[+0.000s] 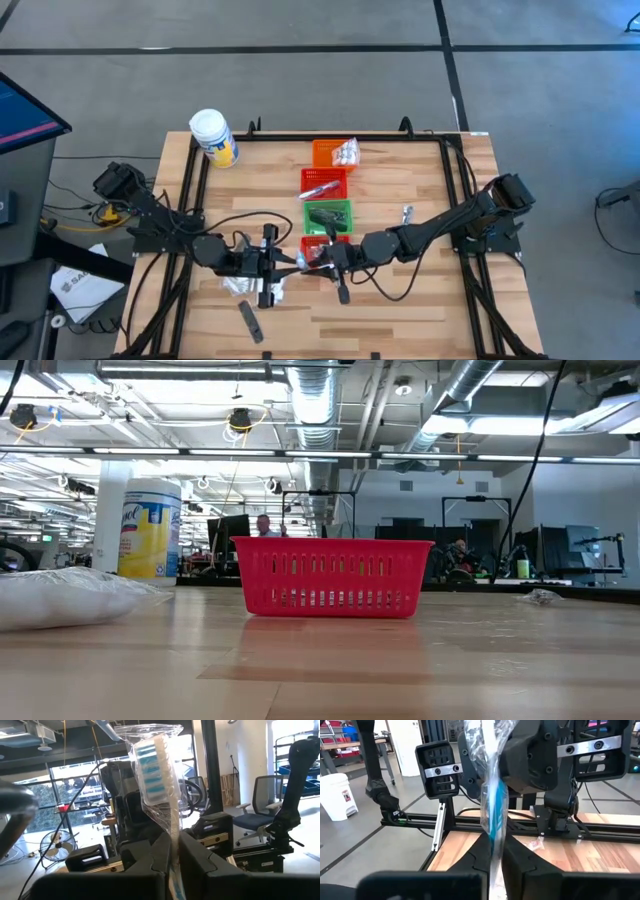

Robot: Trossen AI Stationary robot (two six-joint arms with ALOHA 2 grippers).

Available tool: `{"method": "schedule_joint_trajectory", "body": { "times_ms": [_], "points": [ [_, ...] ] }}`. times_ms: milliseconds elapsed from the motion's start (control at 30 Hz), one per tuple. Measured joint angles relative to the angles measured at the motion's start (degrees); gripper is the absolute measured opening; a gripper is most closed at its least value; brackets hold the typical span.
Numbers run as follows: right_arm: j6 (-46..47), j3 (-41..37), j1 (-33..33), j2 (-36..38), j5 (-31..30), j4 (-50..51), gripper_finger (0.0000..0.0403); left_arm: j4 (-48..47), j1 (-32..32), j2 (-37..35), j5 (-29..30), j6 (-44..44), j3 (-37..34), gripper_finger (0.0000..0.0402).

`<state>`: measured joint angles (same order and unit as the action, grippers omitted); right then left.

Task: Pick & Place Travel size toiletries
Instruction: Put the blue toothbrush into the top red basket

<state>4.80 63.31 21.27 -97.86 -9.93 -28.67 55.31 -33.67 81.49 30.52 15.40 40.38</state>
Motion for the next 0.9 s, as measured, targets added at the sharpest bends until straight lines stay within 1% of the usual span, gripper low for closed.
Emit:
{"method": "schedule_joint_trajectory", "body": {
  "times_ms": [67,233,400,500,567,700,800,900],
  "points": [
    [0.01,0.00,0.01,0.00,0.00,0.00,0.0011,0.00,0.00,0.00,-0.02,0.02,0.00,0.0025],
    [0.63,0.00,-0.01,0.00,0.02,0.00,0.0026,-0.09,-0.04,0.00,-0.02,0.09,0.00,0.0031],
    [0.05,-0.02,-0.01,0.00,0.22,0.09,0.0009,-0.33,-0.47,0.00,0.04,0.22,0.02,0.0030],
    [-0.05,-0.02,0.01,0.00,0.22,0.09,0.0012,-0.38,-0.95,0.00,0.66,0.24,0.02,0.0036],
    [-0.05,-0.04,-0.01,0.00,0.18,0.09,0.0015,-0.37,-1.75,0.00,3.64,0.64,0.04,0.0042],
    [-0.15,-0.04,-0.08,0.00,-0.68,-0.07,0.0009,-0.52,-4.31,-0.72,11.92,2.52,0.07,0.0063],
    [-0.25,-0.04,-0.08,0.00,-0.70,-0.07,0.0009,-1.28,-5.88,-1.84,15.21,2.58,0.07,0.0085],
    [-0.27,-0.04,-0.08,0.00,-0.68,-0.30,0.0009,-2.40,-7.12,-3.11,16.84,2.26,0.11,0.0107]
  ]
}}
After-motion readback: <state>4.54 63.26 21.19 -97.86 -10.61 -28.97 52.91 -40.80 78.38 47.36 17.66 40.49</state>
